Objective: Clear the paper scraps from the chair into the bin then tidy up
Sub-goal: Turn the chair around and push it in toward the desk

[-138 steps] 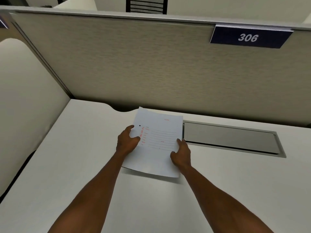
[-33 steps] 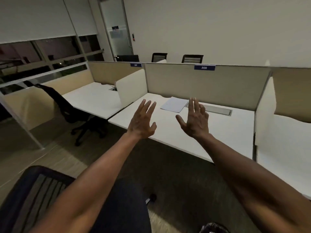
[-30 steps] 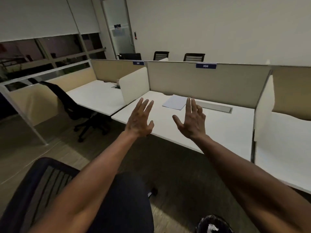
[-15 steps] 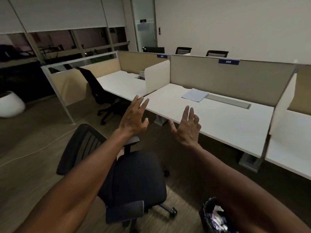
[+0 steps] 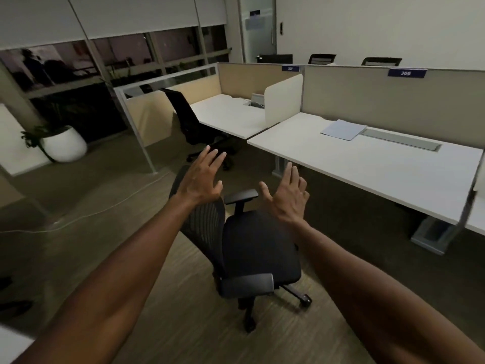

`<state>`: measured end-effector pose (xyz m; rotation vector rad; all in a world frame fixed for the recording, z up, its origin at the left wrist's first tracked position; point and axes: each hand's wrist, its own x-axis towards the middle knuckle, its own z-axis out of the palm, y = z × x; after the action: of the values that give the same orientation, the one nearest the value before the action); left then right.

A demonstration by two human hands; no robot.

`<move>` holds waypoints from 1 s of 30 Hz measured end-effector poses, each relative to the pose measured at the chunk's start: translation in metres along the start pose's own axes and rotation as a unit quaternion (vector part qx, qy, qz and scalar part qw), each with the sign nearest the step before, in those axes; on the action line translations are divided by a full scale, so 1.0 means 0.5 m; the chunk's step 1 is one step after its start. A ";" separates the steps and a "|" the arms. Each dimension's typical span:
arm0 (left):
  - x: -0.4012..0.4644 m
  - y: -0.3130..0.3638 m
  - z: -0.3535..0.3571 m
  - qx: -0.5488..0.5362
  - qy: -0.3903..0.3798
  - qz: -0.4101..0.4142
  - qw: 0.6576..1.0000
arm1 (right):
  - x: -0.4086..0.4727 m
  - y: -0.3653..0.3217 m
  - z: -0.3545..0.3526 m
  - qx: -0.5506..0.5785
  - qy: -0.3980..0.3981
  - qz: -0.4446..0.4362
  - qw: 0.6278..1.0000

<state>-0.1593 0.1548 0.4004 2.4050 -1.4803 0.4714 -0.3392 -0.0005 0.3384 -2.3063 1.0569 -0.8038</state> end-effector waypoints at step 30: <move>0.157 -0.768 0.323 -0.023 -0.171 0.156 0.972 | 0.082 -0.518 0.811 -0.013 -0.079 0.208 0.975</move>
<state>0.2390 0.1952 0.2615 2.3075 -2.0077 0.0789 0.0895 0.1903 0.2236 -2.0231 1.4136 -0.4343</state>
